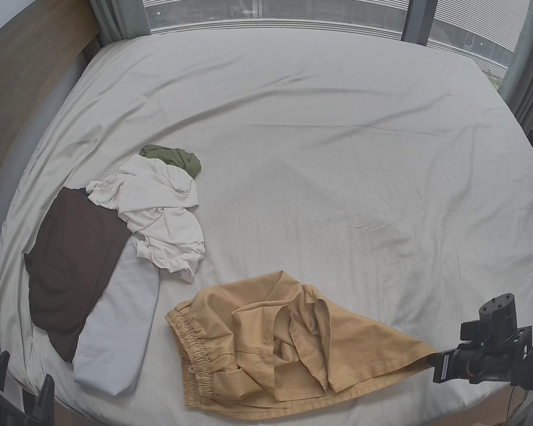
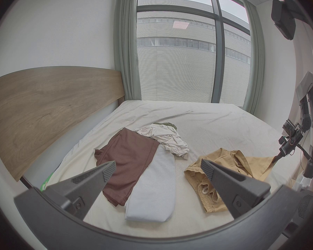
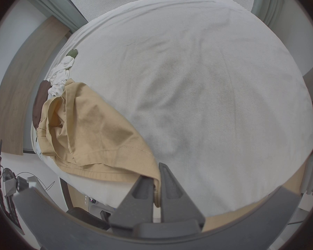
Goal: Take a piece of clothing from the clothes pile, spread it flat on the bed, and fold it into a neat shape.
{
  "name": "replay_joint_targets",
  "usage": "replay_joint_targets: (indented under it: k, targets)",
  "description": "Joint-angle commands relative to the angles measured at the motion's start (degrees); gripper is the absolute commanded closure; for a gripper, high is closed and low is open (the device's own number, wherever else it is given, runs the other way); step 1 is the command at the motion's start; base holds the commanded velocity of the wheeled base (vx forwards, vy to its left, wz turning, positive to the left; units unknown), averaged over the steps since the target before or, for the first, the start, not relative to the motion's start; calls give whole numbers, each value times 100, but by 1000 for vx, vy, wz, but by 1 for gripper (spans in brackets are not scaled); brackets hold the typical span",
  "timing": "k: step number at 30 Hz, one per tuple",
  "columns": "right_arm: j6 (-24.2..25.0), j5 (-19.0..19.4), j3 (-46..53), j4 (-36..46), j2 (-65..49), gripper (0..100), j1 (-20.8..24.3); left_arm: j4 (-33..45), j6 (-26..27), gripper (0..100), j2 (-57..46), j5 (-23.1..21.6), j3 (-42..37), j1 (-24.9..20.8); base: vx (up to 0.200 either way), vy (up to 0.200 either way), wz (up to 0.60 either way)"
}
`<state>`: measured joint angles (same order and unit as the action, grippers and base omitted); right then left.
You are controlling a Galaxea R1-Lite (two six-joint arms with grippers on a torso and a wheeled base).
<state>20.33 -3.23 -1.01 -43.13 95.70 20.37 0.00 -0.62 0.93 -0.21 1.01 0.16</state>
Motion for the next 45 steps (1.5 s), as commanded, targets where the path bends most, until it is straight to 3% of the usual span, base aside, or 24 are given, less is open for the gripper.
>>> replay_joint_targets:
  k: [1,6,7,15,19,20,22,25,30,39,45]
  targets:
    - [14,24,101,235,-367,100,-86,0,1,0,-93,-6,-101,2,0,0,0]
    - [14,33,101,270,-359,100,-51,0,1,0,-93,-6,-101,2,0,0,0]
    - [32,33,101,270,-359,0,-33,0,1,0,-93,-6,-101,11,0,0,0]
    - [58,15,101,217,-965,0,46,0,1,0,-93,-6,-101,2,0,0,0]
    - [41,15,40,50,-1475,0,398,0,1,0,-93,-6,-101,11,0,0,0]
    - [50,42,-198,-38,-1642,0,714,0,1,0,-93,-14,-101,11,0,0,0]
    - [50,51,-268,-46,-1651,0,784,-9,1,0,-93,-14,-101,11,0,0,0]
    - [67,165,-567,-257,-1563,0,1268,-9,1,0,-93,-14,-101,2,0,0,0]
    - [85,314,-883,-714,-895,0,1786,0,-17,0,-93,-6,-101,2,0,0,0]
    - [6,596,-1235,-2560,845,0,2226,0,-35,0,-93,-6,-101,2,0,0,0]
    - [6,604,-1630,-2665,1408,0,2542,0,-35,0,-93,-6,-101,2,0,0,0]
